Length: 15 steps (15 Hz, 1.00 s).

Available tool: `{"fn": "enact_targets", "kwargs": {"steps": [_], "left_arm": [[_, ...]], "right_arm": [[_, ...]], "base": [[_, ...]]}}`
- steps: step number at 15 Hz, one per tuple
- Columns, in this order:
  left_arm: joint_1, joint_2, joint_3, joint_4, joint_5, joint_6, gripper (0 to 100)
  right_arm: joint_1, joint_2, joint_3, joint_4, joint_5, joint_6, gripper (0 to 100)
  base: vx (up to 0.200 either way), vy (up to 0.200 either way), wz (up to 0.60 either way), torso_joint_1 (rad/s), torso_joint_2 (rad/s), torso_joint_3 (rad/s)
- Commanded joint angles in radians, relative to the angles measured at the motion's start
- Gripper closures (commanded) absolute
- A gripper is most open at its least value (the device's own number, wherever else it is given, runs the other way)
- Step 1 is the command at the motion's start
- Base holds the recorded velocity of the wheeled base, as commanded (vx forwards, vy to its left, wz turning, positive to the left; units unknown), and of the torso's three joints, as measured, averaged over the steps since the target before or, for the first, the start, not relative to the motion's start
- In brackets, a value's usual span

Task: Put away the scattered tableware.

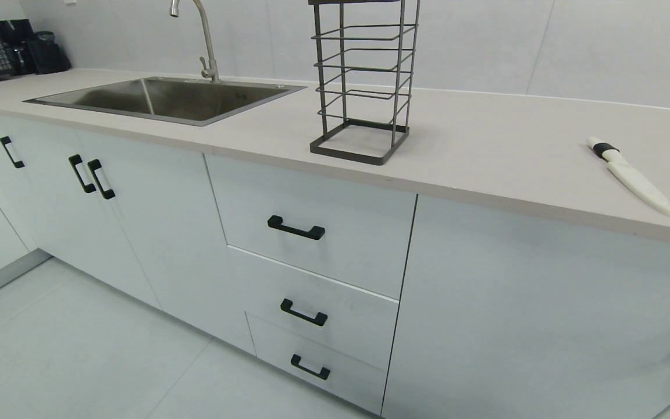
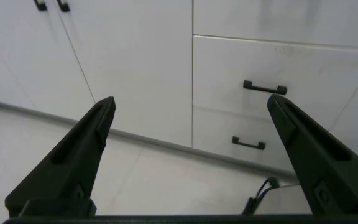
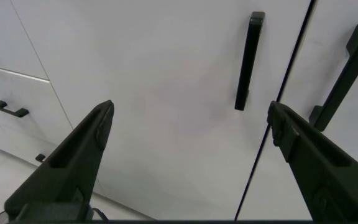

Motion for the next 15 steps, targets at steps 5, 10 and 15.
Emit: {"fn": "enact_targets", "kwargs": {"steps": [5, 10, 15], "left_arm": [[-0.001, -0.002, 0.001, 0.000, 0.000, 0.007, 0], [-0.001, -0.002, 0.001, 0.000, 0.000, 0.007, 0], [-0.001, -0.002, 0.001, 0.000, 0.002, 0.008, 0]], "right_arm": [[0.000, 0.003, 0.000, 0.000, -0.001, -0.003, 0], [0.000, 0.001, 0.000, 0.000, 0.001, 0.000, 0], [0.000, 0.001, 0.000, 0.000, 0.001, 0.000, 0]], "base": [[0.000, 0.000, 0.00, 0.000, 0.00, 0.000], [0.000, 0.000, -0.24, 0.001, 0.00, 0.002], [0.000, 0.000, -0.36, 0.000, 0.00, 0.000]]}}
